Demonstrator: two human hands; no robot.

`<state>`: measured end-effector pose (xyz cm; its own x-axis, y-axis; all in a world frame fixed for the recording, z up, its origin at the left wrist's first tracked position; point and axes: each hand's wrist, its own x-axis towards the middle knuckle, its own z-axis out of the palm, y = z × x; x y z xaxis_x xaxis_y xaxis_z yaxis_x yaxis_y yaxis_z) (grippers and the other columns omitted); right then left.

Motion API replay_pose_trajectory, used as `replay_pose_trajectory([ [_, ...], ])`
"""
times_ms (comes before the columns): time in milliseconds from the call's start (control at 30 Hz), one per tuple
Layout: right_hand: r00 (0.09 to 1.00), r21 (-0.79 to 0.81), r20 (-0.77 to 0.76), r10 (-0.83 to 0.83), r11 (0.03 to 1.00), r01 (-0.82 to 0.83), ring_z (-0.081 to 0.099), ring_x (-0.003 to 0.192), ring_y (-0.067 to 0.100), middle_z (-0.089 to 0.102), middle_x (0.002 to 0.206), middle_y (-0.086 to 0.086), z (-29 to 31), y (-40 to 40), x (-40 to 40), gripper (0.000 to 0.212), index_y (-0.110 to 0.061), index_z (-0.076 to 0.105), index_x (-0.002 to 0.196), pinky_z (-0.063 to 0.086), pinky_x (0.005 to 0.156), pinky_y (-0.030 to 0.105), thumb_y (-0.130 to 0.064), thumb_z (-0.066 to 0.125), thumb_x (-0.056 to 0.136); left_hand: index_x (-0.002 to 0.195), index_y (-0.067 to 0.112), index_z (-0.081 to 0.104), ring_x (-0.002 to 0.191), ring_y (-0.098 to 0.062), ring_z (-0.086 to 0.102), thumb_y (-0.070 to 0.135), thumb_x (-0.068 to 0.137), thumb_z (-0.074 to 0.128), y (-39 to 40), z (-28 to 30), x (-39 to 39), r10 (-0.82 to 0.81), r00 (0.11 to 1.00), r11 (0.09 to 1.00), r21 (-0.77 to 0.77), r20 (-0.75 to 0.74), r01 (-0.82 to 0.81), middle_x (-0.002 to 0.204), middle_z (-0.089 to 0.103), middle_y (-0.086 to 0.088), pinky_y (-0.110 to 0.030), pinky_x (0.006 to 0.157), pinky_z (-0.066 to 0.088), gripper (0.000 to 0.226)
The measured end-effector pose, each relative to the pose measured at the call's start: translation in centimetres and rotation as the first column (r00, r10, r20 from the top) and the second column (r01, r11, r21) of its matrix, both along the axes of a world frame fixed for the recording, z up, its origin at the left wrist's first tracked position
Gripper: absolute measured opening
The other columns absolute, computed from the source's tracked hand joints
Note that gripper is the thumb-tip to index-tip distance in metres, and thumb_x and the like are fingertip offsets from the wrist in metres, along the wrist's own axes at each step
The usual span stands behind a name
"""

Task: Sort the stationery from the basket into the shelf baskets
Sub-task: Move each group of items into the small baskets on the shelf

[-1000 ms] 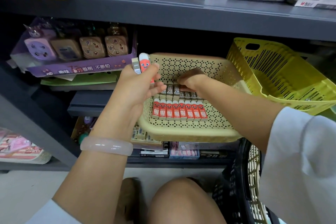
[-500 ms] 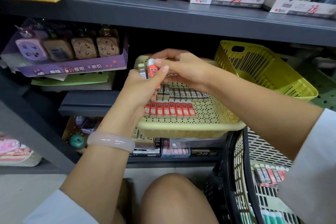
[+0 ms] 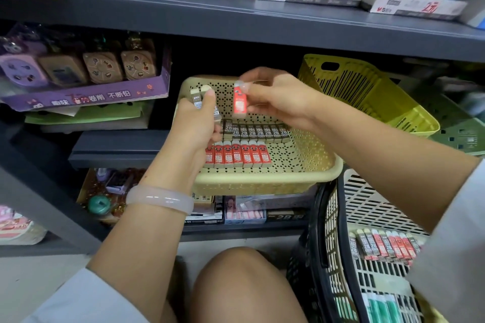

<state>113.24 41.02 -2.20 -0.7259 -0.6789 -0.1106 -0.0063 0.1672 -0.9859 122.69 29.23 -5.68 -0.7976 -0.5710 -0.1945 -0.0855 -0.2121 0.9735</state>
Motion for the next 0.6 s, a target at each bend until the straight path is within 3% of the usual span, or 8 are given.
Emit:
replay_pose_trajectory([
  [67, 0.994, 0.228, -0.042, -0.105, 0.967, 0.112, 0.061, 0.061, 0.007, 0.065, 0.084, 0.006, -0.3, 1.1, -1.4, 0.005, -0.013, 0.059, 0.09, 0.055, 0.061, 0.019, -0.009, 0.059, 0.088, 0.099, 0.013, 0.048, 0.051, -0.009, 0.042, 0.029, 0.096, 0.046, -0.2, 0.1, 0.1, -0.004, 1.0, 0.998, 0.059, -0.016, 0.005, 0.075, 0.05, -0.003, -0.015, 0.036, 0.035, 0.016],
  [133, 0.993, 0.559, -0.074, -0.096, 0.82, 0.121, 0.059, 0.062, 0.011, 0.063, 0.085, 0.011, -1.1, 2.0, -2.0, 0.007, -0.006, 0.058, 0.094, 0.053, 0.064, 0.023, -0.009, 0.058, 0.088, 0.106, 0.011, 0.048, 0.051, -0.009, 0.045, 0.026, 0.095, 0.048, -0.3, 0.0, 0.1, -0.019, 1.0, 0.998, 0.067, -0.023, 0.021, 0.078, 0.053, -0.005, -0.015, 0.038, 0.038, 0.018],
  [200, 0.998, 0.735, -0.06, -0.036, 0.675, 0.069, 0.057, 0.06, 0.013, 0.062, 0.085, 0.012, -2.0, 2.2, -1.8, 0.012, -0.002, 0.055, 0.101, 0.052, 0.062, 0.023, -0.006, 0.053, 0.09, 0.11, 0.01, 0.048, 0.052, -0.009, 0.047, 0.025, 0.095, 0.05, -0.4, -0.1, 0.0, -0.031, 0.999, 0.998, 0.058, -0.021, 0.032, 0.081, 0.055, -0.006, -0.016, 0.04, 0.04, 0.021],
  [367, 0.992, 0.814, -0.12, 0.042, 0.577, 0.074, 0.065, 0.081, 0.021, 0.062, 0.1, 0.016, -3.4, 1.1, -1.0, 0.021, 0.001, 0.054, 0.112, 0.057, 0.078, 0.034, -0.004, 0.049, 0.092, 0.104, 0.014, 0.05, 0.054, -0.009, 0.048, 0.025, 0.094, 0.052, -0.3, -0.4, -0.1, -0.071, 0.997, 0.997, 0.035, -0.017, 0.071, 0.086, 0.056, -0.007, -0.016, 0.043, 0.043, 0.015],
  [533, 0.991, 0.825, -0.135, 0.021, 0.556, 0.101, 0.058, 0.051, 0.013, 0.063, 0.083, 0.014, -3.5, 1.3, -0.7, 0.019, 0.002, 0.052, 0.11, 0.052, 0.047, 0.023, -0.001, 0.048, 0.093, 0.11, 0.009, 0.05, 0.049, -0.006, 0.048, 0.023, 0.092, 0.055, -0.1, -0.4, 0.1, -0.1, 0.995, 0.995, 0.001, -0.02, 0.1, 0.08, 0.057, -0.005, -0.015, 0.04, 0.042, 0.024],
  [600, 0.989, 0.829, -0.144, 0.039, 0.55, 0.1, 0.058, 0.05, 0.014, 0.062, 0.072, 0.011, -3.4, 1.5, -0.6, 0.013, -0.001, 0.053, 0.104, 0.051, 0.045, 0.023, -0.001, 0.048, 0.092, 0.109, 0.007, 0.051, 0.048, -0.006, 0.047, 0.023, 0.091, 0.056, -0.1, -0.4, 0.1, -0.108, 0.994, 0.994, -0.009, -0.02, 0.107, 0.078, 0.057, -0.004, -0.015, 0.039, 0.04, 0.024],
])
